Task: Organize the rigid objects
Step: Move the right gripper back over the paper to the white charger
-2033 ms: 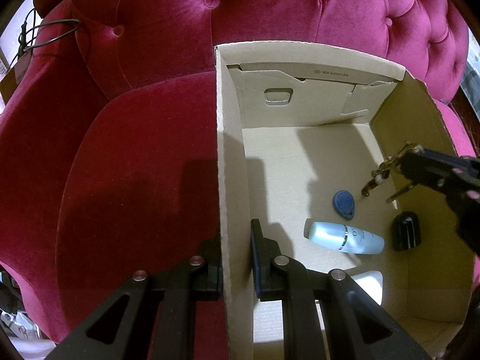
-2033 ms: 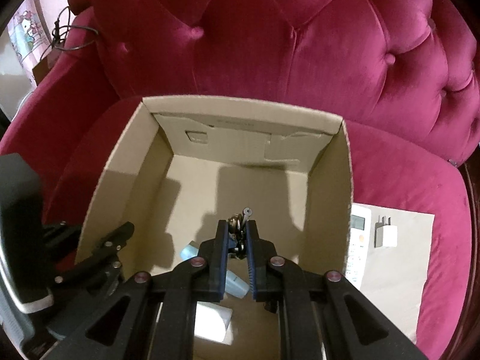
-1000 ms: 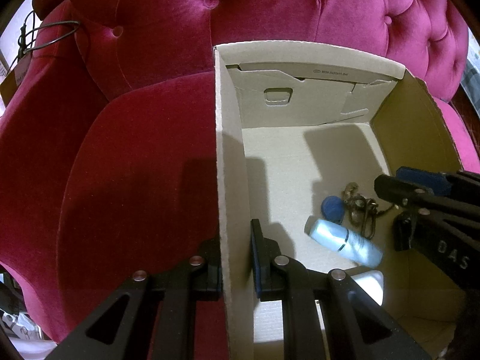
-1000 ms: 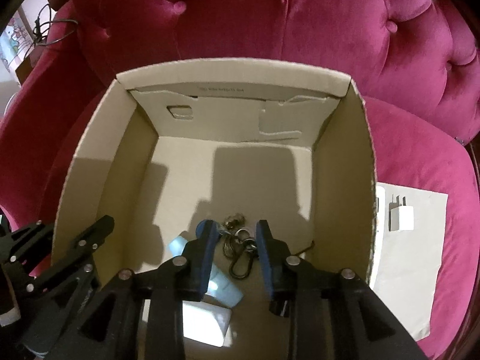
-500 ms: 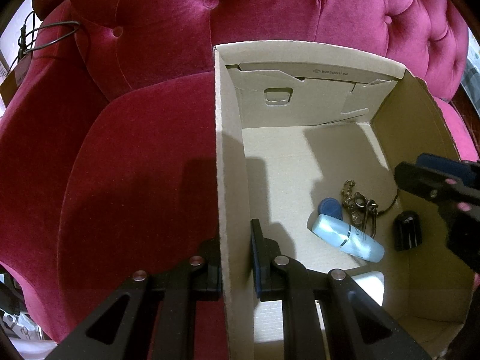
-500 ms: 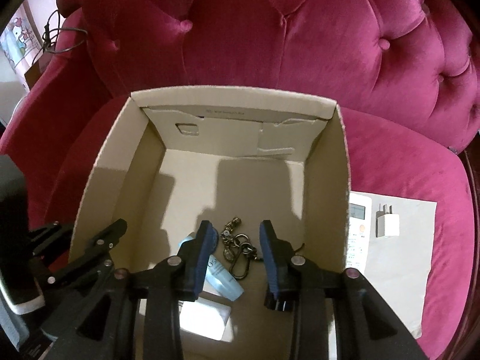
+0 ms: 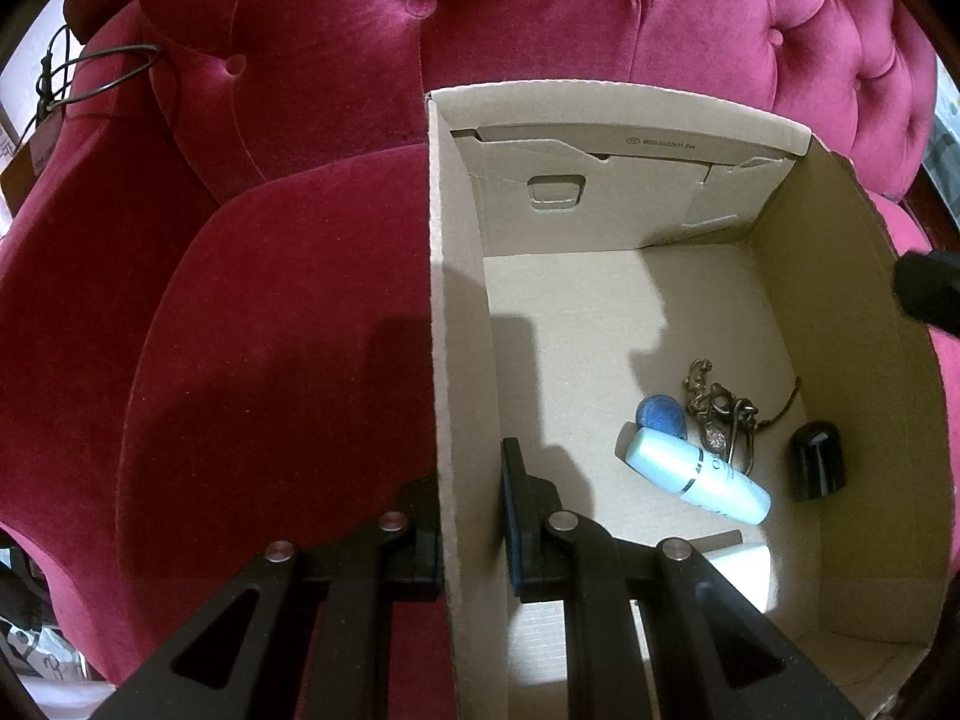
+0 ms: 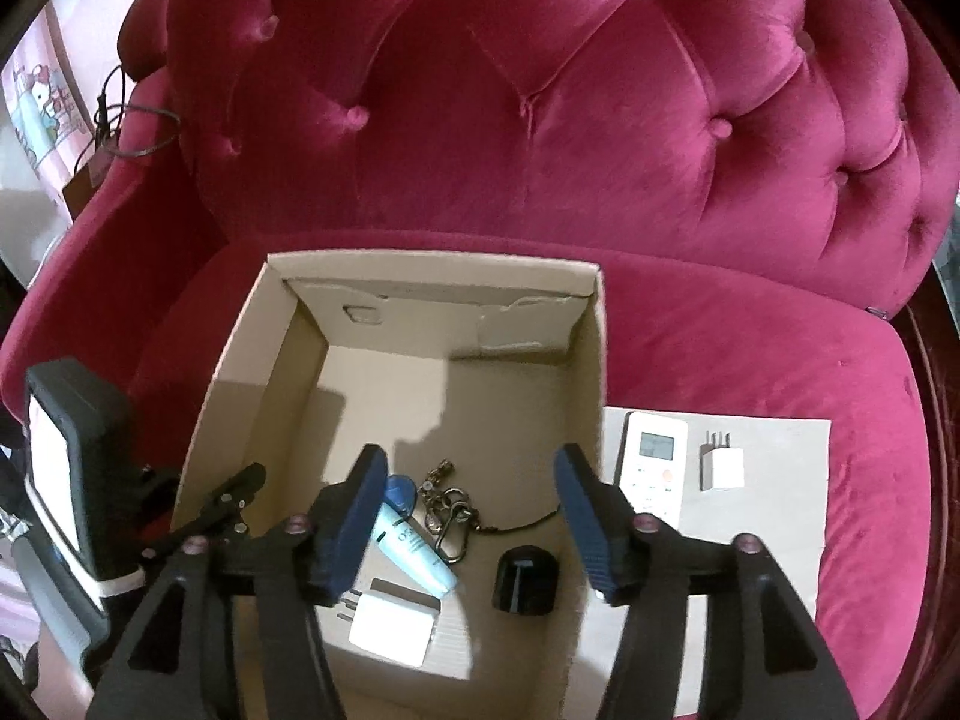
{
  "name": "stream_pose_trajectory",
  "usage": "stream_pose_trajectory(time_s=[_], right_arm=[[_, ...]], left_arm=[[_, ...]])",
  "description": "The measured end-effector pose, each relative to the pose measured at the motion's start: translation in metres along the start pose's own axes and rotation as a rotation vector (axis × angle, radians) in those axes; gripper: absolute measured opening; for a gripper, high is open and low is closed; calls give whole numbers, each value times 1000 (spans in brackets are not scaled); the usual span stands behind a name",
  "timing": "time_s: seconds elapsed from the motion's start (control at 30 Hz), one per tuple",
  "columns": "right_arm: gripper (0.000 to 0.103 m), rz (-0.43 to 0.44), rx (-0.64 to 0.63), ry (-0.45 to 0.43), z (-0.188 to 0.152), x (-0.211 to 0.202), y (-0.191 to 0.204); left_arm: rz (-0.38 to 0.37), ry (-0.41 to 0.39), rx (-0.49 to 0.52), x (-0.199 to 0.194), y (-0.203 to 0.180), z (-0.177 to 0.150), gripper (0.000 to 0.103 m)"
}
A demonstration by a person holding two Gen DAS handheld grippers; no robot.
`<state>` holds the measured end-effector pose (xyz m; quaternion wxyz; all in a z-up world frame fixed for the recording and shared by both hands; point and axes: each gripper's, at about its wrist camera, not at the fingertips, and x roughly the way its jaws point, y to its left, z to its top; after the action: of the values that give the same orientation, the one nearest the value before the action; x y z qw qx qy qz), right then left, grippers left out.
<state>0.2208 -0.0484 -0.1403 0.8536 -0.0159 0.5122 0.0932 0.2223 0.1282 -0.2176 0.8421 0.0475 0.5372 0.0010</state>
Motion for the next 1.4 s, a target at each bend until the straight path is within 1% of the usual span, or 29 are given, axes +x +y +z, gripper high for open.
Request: stream_pose_trajectory(time_s=[0.1,0.17,0.27,0.47,0.7,1.03,1.2,1.4], right_arm=[[73,-13,6,-18,3,-9,-7],[82,-17,14,-23,5,-13,-12],[90,-33,20,-35,7,-19,-22],[102,-67,29,-59,8,-27,-42],[102,-95,40,-55,10,-28,-71],[102,-132,49,-49,4,-15,-110],[102,-142,35,-23,0,-2,-126],[102,-142,49,14,-10,17,-144]], left_arm=[[0,0,1,0,0,0,15],[2,0,2,0,-1,0,15],[1,0,1,0,0,0,15],[1,0,2,0,0,0,15],[1,0,2,0,0,0,15],[1,0,1,0,0,0,15],[4,0,3,1,-1,0,15],[6,-1,3,1,-2,-1,15]])
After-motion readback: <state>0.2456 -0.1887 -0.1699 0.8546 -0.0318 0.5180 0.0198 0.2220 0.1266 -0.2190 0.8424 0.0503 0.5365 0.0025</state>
